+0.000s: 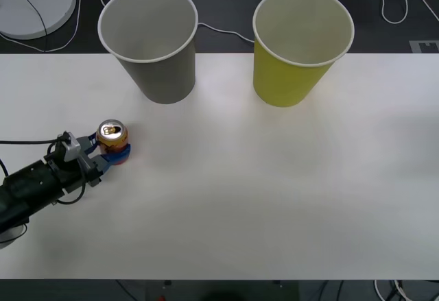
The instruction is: Put the can into the green bin and the plastic bottle into the gray bin
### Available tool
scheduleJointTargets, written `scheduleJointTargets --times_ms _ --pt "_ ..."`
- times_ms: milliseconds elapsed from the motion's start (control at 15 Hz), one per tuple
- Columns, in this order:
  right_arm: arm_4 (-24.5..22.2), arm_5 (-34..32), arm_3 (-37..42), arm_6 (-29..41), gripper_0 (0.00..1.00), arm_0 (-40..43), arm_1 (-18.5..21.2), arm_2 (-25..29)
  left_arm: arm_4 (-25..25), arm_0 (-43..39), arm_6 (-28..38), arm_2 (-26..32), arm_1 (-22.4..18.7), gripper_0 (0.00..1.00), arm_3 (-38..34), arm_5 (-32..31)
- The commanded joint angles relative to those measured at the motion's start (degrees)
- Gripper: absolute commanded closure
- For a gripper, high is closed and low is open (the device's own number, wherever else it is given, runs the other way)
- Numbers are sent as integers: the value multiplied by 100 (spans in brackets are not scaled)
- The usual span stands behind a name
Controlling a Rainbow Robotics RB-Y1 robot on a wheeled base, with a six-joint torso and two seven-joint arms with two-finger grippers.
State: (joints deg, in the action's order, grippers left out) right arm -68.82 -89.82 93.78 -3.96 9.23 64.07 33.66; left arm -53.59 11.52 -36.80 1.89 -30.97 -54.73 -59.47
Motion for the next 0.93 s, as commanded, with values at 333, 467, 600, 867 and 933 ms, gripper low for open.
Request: scheduleJointTargets --times_ms 333,467,600,867,933 --pt "0 0 0 0 0 0 0 0 -1022 -255 1896 5 -700 100 -1356 -4" --pt "0 0 0 0 0 0 0 0 -1479 -431 2766 58 -1007 100 -2103 -39" --pt "0 0 0 0 0 0 0 0 -1963 -554 3548 145 -1350 100 -2780 -171" --pt "0 0 0 0 0 0 0 0 -2631 -581 4955 497 -1912 100 -3791 -918" --pt "0 0 0 0 0 0 0 0 -2763 -581 5209 576 -2027 100 -4019 -1076"
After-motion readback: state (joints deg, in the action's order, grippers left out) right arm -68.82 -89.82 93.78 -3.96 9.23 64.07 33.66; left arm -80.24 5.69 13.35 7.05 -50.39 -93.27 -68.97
